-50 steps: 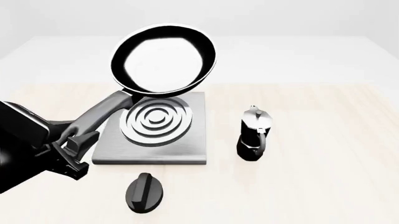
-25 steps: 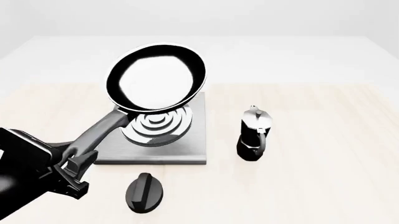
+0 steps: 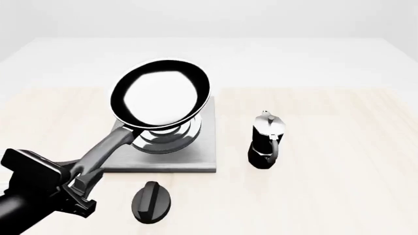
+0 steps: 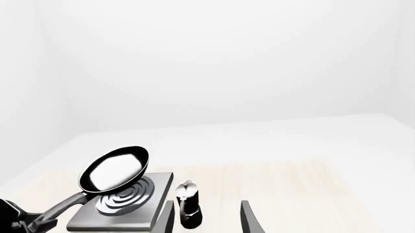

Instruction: Put the frying pan on the stove.

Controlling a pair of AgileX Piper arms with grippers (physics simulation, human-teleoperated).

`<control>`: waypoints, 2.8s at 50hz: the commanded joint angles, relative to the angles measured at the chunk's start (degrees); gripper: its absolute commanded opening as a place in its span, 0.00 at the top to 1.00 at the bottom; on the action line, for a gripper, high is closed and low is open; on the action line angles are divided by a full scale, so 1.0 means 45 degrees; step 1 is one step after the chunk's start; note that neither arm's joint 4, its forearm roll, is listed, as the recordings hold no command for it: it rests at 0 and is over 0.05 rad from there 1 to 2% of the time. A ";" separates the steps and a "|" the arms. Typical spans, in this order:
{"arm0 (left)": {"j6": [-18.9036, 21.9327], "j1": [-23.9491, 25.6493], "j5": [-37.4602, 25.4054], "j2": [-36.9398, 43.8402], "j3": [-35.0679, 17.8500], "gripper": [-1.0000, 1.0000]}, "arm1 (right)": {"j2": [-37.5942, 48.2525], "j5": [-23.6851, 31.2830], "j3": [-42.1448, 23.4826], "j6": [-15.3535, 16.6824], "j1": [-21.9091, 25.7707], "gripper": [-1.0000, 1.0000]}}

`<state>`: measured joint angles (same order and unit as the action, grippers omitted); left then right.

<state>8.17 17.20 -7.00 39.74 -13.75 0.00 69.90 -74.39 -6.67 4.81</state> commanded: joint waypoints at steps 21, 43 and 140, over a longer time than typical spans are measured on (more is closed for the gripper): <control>0.0221 -0.0279 0.1138 0.0178 0.0605 1.00 | 0.0000 0.0000 0.0010 0.0009 -0.0013 0.00; 0.0141 -0.0424 0.2880 0.1710 0.1112 1.00 | 0.0000 0.0000 0.0011 0.0010 -0.0017 0.00; 0.0155 -0.1090 0.1456 0.0959 0.0199 0.00 | 0.0000 0.0000 -0.0019 0.0080 -0.0064 0.00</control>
<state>8.41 13.32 9.70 53.52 -9.31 0.00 69.90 -74.48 -6.31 4.50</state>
